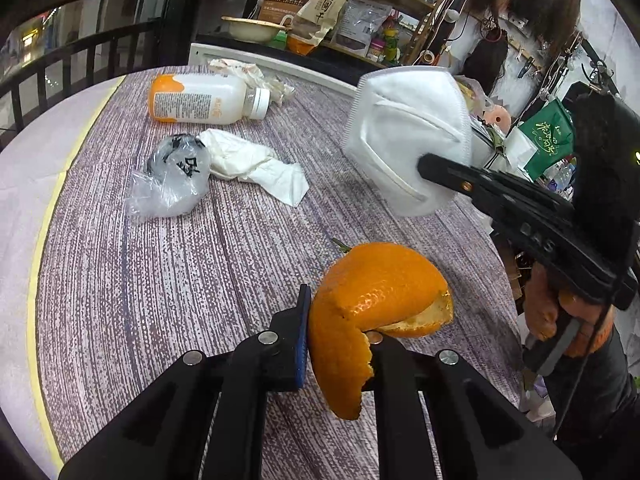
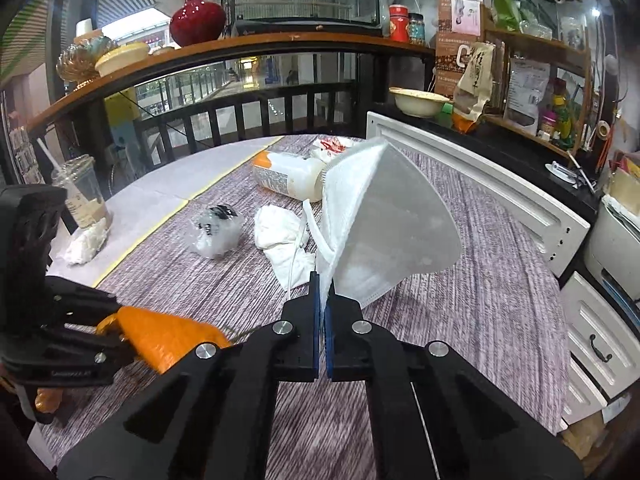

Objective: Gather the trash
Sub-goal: 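Carry the peel and mask over the bin and open both grippers to drop them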

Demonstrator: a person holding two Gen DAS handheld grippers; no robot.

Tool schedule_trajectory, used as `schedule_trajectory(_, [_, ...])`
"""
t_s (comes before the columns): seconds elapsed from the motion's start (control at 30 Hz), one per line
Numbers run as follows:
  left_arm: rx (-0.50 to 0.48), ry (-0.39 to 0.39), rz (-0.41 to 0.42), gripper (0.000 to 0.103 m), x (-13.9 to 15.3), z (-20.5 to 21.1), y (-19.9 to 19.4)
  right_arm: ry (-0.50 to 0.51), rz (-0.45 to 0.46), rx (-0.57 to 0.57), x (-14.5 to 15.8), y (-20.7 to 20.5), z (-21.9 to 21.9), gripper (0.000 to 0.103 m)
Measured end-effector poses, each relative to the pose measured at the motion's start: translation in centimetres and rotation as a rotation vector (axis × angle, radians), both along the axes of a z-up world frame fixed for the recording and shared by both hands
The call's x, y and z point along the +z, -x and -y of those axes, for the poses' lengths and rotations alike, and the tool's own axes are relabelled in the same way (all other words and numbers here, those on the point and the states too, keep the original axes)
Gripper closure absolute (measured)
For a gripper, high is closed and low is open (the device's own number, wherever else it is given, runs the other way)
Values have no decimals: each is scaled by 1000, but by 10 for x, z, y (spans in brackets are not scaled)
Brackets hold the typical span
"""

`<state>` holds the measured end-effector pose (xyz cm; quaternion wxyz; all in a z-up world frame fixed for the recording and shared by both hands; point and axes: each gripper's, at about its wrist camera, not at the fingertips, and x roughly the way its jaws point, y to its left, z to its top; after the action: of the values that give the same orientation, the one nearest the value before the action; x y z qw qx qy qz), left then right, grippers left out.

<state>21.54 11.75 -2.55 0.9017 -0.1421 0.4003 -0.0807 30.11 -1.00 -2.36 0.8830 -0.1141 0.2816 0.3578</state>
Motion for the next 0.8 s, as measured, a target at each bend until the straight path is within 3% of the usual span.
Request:
schedule_trajectory(0.33, [-26,-13,37,92,21,30,19,-16,49,-60,17,50,58,101])
schedule_trajectory(0.8, [-173,12,41,92,22,117,34,-90,78,-246,11,110,167,101])
